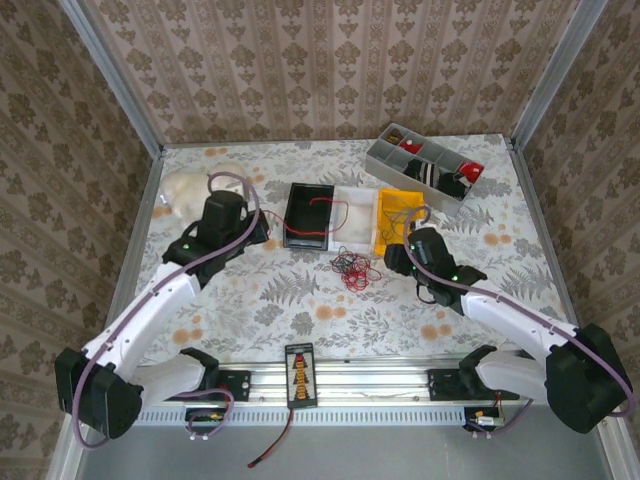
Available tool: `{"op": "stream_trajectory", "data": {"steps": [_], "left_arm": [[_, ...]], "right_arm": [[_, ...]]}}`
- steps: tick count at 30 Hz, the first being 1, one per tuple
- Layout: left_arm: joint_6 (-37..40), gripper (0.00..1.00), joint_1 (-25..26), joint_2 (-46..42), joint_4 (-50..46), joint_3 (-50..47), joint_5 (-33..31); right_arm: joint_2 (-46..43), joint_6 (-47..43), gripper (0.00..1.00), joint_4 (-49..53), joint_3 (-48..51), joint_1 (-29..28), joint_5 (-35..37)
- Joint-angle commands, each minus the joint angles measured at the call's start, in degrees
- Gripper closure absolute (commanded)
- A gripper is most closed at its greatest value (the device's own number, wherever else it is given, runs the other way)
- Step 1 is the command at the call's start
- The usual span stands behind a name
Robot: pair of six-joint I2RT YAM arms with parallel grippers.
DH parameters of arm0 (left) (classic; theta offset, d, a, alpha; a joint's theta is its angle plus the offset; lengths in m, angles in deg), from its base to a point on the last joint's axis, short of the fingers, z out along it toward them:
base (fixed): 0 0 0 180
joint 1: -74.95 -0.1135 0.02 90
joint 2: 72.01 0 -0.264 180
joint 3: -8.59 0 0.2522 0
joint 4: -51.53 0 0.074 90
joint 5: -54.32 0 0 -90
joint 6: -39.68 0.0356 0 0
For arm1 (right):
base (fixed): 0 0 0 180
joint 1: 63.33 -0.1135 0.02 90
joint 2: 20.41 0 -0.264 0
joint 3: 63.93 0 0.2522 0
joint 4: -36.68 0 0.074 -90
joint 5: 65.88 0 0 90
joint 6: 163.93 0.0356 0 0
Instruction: Untangle the cables
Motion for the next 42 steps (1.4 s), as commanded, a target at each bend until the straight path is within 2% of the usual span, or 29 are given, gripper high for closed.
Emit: {"op": "stream_trajectory", "data": {"steps": [1, 7, 17, 22, 30, 42], "left_arm": [[3.07, 1.0, 2.43, 2.58, -3.69, 2.97, -5.64], [4.93, 1.0, 5.6, 7.99, -5.66, 6.94, -9.66], [9.94, 1.0, 10.14, 17.73, -15.61, 16.68, -15.45], [12.73, 1.0, 12.18, 24.1, -20.89, 23.33, -14.98], [14.65, 1.0, 13.38, 38.63, -33.97, 40.6, -15.81], [15.12, 1.0, 13.83, 51.2, -30.75, 56.4, -10.68]], "right_arm": [[-1.34, 1.88, 0.46, 2.77, -0.67, 2.01, 3.1], [-0.84, 2.28, 0.47, 3.04, -1.06, 3.9, 1.95], [-0.11, 2.89, 0.48, 4.35, -1.04, 5.48, 0.47], [0.46, 3.89, 0.48, 4.09, -0.71, 5.84, -0.11], [0.15, 4.21, 0.48, 4.46, -0.52, 6.1, -0.39], [-0.29, 4.38, 0.5, 4.35, -0.12, 6.28, -1.88]]}}
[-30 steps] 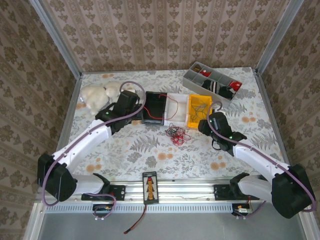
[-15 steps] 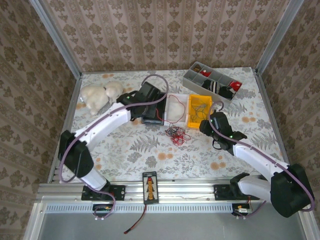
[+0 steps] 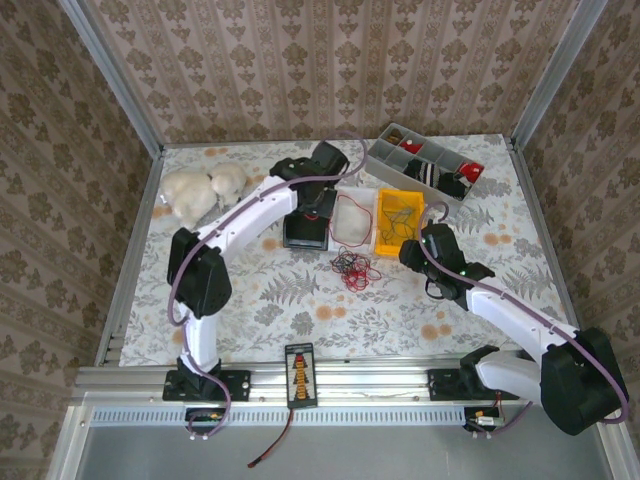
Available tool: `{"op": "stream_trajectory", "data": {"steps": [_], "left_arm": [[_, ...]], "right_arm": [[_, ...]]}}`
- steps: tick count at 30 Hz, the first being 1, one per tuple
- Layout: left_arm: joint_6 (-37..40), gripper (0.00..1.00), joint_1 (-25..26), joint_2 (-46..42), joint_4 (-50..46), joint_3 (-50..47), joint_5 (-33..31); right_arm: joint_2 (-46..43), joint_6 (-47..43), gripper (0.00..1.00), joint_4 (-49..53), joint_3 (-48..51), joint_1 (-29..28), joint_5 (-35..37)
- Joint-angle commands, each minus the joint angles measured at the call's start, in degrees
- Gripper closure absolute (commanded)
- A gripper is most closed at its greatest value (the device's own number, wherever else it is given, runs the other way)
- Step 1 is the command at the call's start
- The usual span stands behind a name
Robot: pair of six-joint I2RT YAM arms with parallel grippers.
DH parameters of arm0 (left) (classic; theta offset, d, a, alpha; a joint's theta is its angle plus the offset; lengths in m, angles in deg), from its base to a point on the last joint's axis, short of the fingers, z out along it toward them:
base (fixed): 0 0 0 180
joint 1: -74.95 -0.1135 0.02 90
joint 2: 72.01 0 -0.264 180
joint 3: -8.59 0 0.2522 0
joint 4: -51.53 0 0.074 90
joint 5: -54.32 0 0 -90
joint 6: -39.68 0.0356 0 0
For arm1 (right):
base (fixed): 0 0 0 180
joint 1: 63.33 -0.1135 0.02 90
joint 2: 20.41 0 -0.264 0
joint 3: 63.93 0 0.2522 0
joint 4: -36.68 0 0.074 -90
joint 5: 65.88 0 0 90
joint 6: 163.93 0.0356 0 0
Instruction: Untangle the cables
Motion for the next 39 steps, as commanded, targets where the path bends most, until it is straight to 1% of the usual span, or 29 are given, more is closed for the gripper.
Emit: {"op": "stream_trajectory", "data": {"steps": [1, 5, 8, 12, 14, 23, 27, 30, 35, 39], "left_arm": [[1.52, 1.0, 0.83, 3.27, 0.15, 5.4, 1.56], [1.51, 1.0, 1.05, 7.53, 1.01, 10.18, 2.32], [1.3, 1.0, 1.04, 9.53, 3.86, 11.78, 5.09], [0.31, 1.0, 1.03, 10.76, 9.41, 11.65, 9.41], [-0.21, 1.0, 1.05, 11.75, 11.43, 11.74, 10.48], [0.75, 1.0, 1.18, 16.5, 17.96, 11.9, 11.87], [0.26, 1.0, 1.16, 18.43, 19.54, 11.65, 10.41], [-0.12, 1.0, 1.26, 19.72, 19.43, 11.56, 7.79], [-2.52, 1.0, 1.31, 21.51, 17.13, 11.82, 2.49], [-3.56, 1.0, 1.27, 23.1, 15.26, 12.45, 0.29]], "right_arm": [[-0.57, 0.91, 0.51, 1.35, -0.12, 0.27, -1.37], [-0.65, 0.91, 0.52, 1.1, 0.08, 0.23, -1.86], [-0.92, 1.29, 0.53, 0.61, 0.44, 0.27, -2.23], [-0.92, 1.66, 0.53, 0.58, 0.8, 0.27, -2.31], [-1.01, 1.7, 0.53, 0.77, 0.8, 0.22, -2.31], [-1.01, 1.26, 0.53, 1.23, 0.48, 0.27, -2.18], [-1.18, 1.35, 0.54, 1.61, 0.54, 0.29, -2.13], [-1.67, 1.35, 0.53, 1.75, 0.8, 0.27, -2.0], [-2.15, 1.35, 0.54, 2.14, 0.93, 0.27, -1.78], [-2.32, 1.91, 0.54, 1.93, 1.2, 0.32, -1.96]]}}
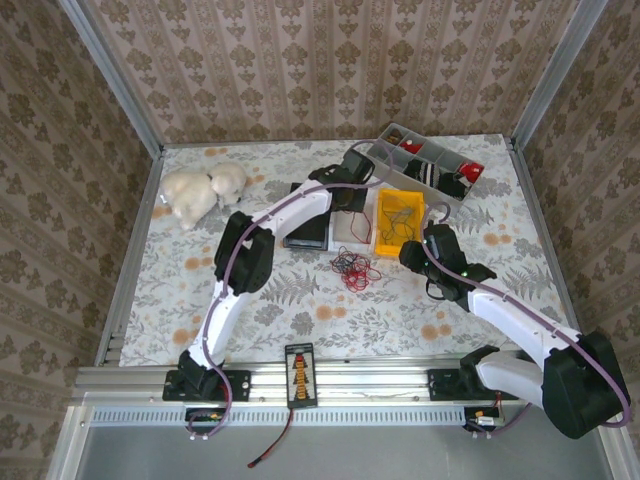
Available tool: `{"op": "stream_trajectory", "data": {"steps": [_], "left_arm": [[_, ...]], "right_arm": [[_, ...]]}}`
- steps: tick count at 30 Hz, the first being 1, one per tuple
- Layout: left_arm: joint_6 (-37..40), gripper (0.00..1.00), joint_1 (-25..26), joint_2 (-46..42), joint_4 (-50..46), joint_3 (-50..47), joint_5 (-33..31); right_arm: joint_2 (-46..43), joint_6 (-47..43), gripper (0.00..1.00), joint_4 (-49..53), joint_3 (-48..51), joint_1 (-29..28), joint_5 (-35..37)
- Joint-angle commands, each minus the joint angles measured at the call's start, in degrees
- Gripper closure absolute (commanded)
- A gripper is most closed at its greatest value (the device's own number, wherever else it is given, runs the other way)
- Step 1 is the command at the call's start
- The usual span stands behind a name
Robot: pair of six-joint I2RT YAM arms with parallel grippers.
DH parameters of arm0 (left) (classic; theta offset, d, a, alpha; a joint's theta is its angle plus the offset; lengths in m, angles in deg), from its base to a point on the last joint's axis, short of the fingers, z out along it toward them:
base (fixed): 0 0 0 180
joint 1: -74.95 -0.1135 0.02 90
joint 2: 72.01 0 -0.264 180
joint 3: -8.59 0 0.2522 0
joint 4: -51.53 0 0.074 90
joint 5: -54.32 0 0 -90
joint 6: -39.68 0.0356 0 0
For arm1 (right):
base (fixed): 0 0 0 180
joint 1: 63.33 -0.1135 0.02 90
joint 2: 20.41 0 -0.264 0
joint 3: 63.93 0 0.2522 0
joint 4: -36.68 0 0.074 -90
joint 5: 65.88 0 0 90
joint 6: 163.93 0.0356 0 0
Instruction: Untangle the cables
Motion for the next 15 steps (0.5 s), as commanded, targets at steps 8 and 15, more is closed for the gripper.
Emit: {"op": "stream_trajectory", "data": {"steps": [8, 15], "left_arm": [[-2.07, 1.0, 0.5, 3.64, -2.68, 3.71, 0.06], [-1.01, 0.79, 0.67, 3.21, -5.94, 9.28, -0.27]], "right_arm": [[-1.13, 1.34, 0.54, 0.59, 1.16, 0.27, -0.7], [-0.94, 1.16, 0.54, 0.29, 1.04, 0.29, -0.96]]}}
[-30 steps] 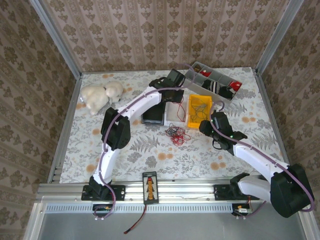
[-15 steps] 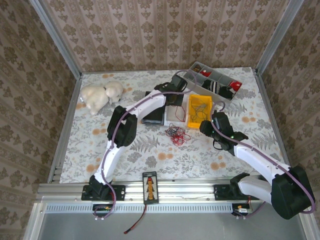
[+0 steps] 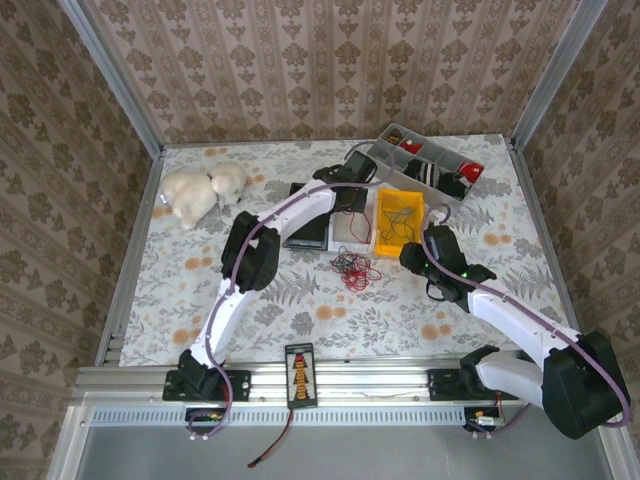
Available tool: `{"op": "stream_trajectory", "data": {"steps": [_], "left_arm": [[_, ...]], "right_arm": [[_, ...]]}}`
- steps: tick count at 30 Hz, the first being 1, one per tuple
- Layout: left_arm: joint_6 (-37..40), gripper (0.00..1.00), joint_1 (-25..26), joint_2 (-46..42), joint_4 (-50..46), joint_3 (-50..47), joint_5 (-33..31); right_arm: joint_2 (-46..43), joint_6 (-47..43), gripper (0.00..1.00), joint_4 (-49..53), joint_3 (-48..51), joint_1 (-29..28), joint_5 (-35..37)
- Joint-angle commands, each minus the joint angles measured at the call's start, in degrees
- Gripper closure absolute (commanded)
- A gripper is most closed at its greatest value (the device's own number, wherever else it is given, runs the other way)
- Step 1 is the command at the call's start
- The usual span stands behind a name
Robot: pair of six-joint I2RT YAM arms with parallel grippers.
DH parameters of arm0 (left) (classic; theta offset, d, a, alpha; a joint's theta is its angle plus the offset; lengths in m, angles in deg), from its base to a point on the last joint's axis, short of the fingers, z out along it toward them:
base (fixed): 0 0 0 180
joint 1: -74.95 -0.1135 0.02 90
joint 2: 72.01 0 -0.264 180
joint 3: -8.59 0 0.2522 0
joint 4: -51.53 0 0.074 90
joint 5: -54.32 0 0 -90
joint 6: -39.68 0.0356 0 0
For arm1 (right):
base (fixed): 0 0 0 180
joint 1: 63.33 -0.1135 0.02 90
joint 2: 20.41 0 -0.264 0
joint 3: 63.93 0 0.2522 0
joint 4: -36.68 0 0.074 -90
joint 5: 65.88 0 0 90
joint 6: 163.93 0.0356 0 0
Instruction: Untangle the cables
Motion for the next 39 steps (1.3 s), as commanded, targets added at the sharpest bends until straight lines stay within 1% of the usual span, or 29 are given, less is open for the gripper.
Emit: {"op": "stream_trajectory", "data": {"steps": [1, 2, 6, 10, 15, 16, 18, 20, 21, 25, 31, 34, 39], "left_arm": [[0.52, 0.7, 0.62, -0.85, -2.41, 3.82, 0.28], [0.84, 0.64, 0.74, -1.12, -2.35, 4.34, 0.49], [0.97, 0.45, 0.76, -1.79, -2.89, 6.04, 0.43], [0.78, 0.39, 0.72, -1.88, -3.71, 6.53, 0.92], [1.28, 0.4, 0.46, -3.38, -1.89, 4.55, 4.88], [1.09, 0.42, 0.4, -3.9, -1.39, 3.66, 5.99], [0.08, 0.49, -0.21, -5.01, 0.13, 1.54, 8.73], [-1.38, 0.62, -0.78, -6.63, 1.98, -1.36, 10.9], [-1.92, 0.64, -0.99, -7.28, 2.6, -2.52, 11.36], [-3.2, 0.65, -1.45, -9.25, 4.41, -6.21, 12.72], [-3.92, 0.79, -1.82, -11.55, 5.57, -10.72, 13.29], [-3.92, 0.87, -2.0, -13.16, 7.13, -13.76, 13.54], [-4.83, 0.95, -2.76, -14.85, 8.74, -16.61, 14.84]], "right_arm": [[-0.89, 0.68, 0.54, 0.14, 0.48, 0.27, -0.94], [-0.89, 0.67, 0.54, 0.12, 0.5, 0.23, -0.93], [-0.89, 0.7, 0.54, -0.16, 0.59, 0.22, -0.83], [-0.97, 0.76, 0.54, -0.12, 0.76, 0.23, -0.92], [-0.82, -0.39, 0.54, -1.83, 0.31, 0.23, -3.13], [-0.59, -0.84, 0.54, -2.5, -0.02, 0.18, -4.2], [0.1, -1.46, 0.54, -4.0, -0.91, 0.14, -6.31], [1.52, -1.53, 0.53, -6.31, -2.23, 0.06, -8.63], [2.45, -1.48, 0.53, -7.42, -2.96, 0.12, -9.55], [8.72, -0.26, 0.52, -11.37, -7.89, 0.06, -13.85], [18.02, 2.92, 0.52, -15.71, -14.86, 0.23, -16.97], [21.57, 3.22, 0.53, -15.12, -18.69, 0.31, -18.16], [25.96, 3.02, 0.54, -13.03, -23.4, 0.65, -20.67]]}}
